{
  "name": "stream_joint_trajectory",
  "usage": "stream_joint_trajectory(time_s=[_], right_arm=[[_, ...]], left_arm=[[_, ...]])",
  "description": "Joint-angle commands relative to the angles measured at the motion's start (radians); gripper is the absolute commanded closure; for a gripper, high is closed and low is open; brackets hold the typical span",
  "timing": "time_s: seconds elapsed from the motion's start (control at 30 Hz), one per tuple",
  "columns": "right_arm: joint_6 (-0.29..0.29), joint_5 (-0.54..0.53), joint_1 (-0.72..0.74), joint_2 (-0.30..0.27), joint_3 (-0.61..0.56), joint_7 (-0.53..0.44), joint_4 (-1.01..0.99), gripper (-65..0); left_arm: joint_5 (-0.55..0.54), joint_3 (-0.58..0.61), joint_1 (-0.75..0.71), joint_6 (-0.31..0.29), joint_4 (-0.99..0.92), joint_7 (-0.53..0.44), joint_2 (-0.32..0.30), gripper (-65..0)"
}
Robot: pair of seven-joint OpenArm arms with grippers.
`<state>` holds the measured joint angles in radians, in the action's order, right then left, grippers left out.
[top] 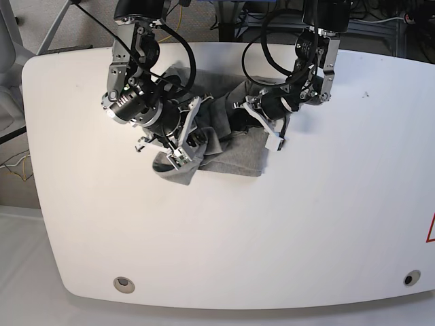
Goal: Fold the T-shirt properly
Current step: 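Fold the band end with the right gripper toward the left gripper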
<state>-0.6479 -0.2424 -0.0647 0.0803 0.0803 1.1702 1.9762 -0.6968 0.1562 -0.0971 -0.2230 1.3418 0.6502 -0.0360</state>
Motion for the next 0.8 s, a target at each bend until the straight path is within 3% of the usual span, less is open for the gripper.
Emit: stream_joint_trajectory(time_s=[0.0,0.47,0.77], right_arm=[[-0.005,-0.008,0.013,0.019,-0.018,-0.026,0.024,0.0],[-0.005,0.116,0.016,0.077,-0.132,-0.032,0.019,0.0],[-0.005,0.163,0.019,0.077,-0.184,-0.066,0.001,0.0]], left_arm=[[0.042,0.003,-0.028,0.069,-0.089,0.073,-0.002,-1.9],[0.042,0.004,-0.026,0.067,-0.101,0.053,-0.002,-1.9],[0.042,0.004,-0.028,0.067,-0.101,0.046,-0.002,-1.9]])
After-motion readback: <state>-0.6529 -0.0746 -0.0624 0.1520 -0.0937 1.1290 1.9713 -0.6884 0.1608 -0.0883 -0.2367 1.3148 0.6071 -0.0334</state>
